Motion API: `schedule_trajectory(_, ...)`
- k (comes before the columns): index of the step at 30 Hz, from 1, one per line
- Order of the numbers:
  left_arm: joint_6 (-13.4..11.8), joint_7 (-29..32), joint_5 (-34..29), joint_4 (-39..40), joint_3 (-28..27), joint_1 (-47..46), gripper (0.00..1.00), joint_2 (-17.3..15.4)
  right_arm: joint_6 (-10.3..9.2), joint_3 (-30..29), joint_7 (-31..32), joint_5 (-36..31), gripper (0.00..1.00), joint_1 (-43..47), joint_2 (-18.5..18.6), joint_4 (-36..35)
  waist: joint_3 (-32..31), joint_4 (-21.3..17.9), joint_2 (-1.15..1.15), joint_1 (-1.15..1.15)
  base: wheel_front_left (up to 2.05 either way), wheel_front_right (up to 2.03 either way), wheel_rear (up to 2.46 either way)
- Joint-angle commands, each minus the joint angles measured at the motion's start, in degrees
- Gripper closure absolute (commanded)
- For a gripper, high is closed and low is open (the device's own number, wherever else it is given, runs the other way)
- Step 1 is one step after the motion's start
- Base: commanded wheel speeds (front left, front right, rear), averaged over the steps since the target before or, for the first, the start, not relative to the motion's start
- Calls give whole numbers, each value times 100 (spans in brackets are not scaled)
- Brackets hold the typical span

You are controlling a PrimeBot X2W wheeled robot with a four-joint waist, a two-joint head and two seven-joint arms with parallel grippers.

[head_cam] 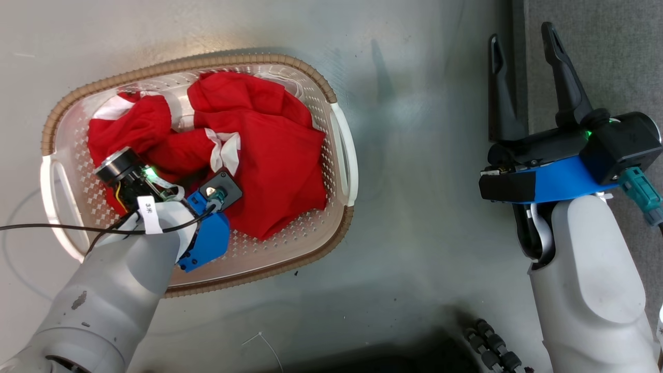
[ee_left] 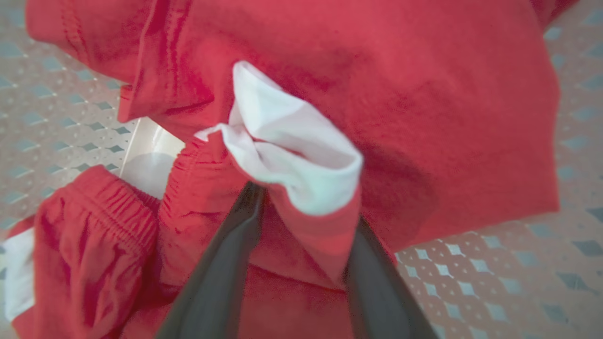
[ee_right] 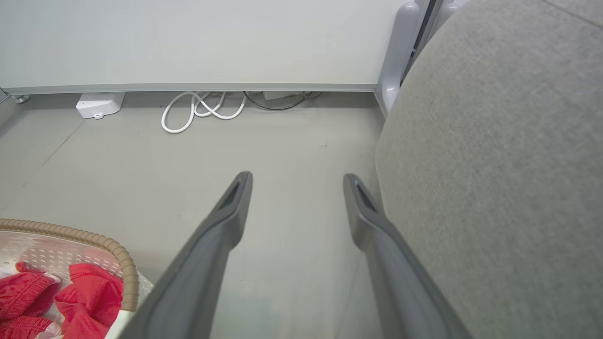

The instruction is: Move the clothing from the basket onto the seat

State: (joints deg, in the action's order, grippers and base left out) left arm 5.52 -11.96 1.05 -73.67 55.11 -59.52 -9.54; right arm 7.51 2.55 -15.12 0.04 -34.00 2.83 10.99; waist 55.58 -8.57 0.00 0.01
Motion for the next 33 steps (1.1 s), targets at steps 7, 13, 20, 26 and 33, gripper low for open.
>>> schedule_trajectory(7,29,-206,192,-15,-47,92,100,87,-4,-45,-6,16,0,29,10,72,-217,74,0,-1,0,0,0)
schedule_trajectory(13,-10,-329,500,252,-241,323,100,241,-4,-75,-6,-56,0,225,11,202,-668,231,0,-1,0,0,0)
schedule_trajectory(20,-63,-329,785,1330,-497,884,100,172,-4,-104,-6,-109,0,511,12,376,-1491,436,0,-1,0,0,0)
schedule_trajectory(26,-90,-331,920,2002,-720,1401,100,75,-4,-66,-6,-104,0,795,12,528,-2231,557,0,-1,0,0,0)
schedule_trajectory(33,-102,-331,1024,2622,-975,1882,100,74,-4,-115,-6,-166,0,1185,12,722,-3115,745,0,-1,0,0,0)
